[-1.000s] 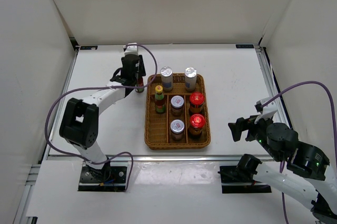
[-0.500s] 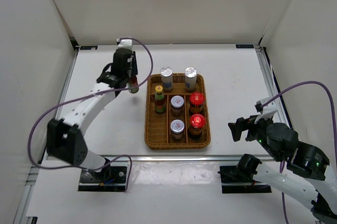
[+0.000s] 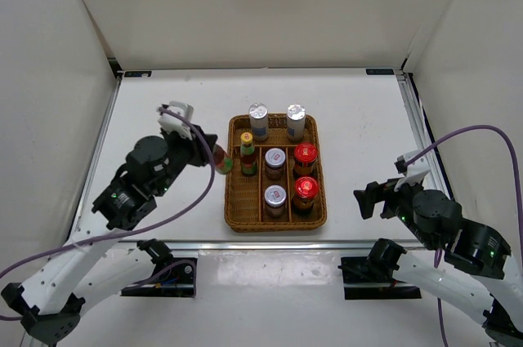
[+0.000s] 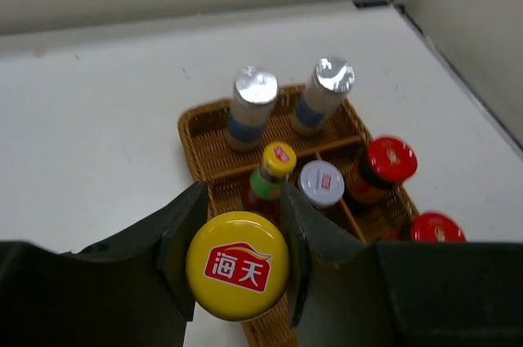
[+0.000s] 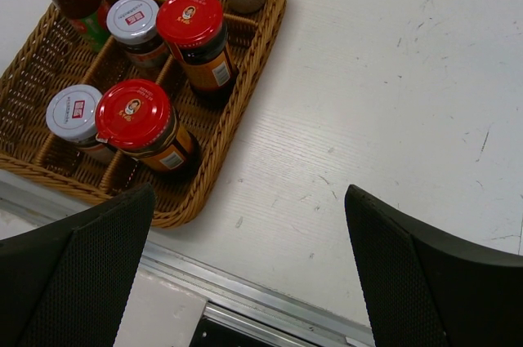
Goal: Organize the condiment bottles
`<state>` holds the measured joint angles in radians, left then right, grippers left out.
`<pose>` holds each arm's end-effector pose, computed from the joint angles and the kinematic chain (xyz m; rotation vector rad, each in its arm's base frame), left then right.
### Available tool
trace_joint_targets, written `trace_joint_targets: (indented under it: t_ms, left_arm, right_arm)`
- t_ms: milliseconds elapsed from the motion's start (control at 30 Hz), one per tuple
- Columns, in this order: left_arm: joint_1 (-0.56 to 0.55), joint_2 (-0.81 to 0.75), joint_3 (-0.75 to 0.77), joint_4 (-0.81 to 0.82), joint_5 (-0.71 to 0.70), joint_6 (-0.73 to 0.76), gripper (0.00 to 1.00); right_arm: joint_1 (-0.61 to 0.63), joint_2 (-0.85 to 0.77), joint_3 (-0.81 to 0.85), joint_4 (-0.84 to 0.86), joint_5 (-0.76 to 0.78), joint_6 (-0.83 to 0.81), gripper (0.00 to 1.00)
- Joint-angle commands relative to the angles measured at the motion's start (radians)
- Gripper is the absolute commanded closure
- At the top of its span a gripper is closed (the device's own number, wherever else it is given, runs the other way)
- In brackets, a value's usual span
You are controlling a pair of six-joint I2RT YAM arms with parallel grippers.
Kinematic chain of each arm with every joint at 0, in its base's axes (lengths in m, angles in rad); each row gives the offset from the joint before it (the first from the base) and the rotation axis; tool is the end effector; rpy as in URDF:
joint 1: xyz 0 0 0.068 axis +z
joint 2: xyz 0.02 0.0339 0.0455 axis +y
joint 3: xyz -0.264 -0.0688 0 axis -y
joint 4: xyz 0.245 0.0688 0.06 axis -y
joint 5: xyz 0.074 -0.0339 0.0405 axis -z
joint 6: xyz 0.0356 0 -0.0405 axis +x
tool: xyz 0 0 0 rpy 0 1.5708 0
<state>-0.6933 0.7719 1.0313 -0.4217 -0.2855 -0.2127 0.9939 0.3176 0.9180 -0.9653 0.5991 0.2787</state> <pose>0.1287 -0.0939 0.4010 0.2068 1.7325 -0.4202 0.0354 0.0176 0.3470 -0.2775 1.8599 0.2956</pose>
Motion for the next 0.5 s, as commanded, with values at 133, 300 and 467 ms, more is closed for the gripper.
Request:
trace_joint_targets:
  t_ms: [133, 300, 467]
  left_arm:
    - [-0.083, -0.017, -0.157, 0.145, 0.086, -0.062, 0.88]
    - [-0.101, 0.026, -0.171, 0.190, 0.105, -0.062, 0.88]
    - [-0.123, 0.090, -0.183, 0.248, 0.094, -0.039, 0.88]
  right_arm:
    - [-0.005, 0.024, -0.007, 0.039, -0.002, -0.016, 0.00]
    - [-0.005, 0.043, -0.007, 0.039, -0.002, -0.016, 0.00]
    - [-0.005, 0.052, -0.007, 0.039, -0.002, -0.016, 0.00]
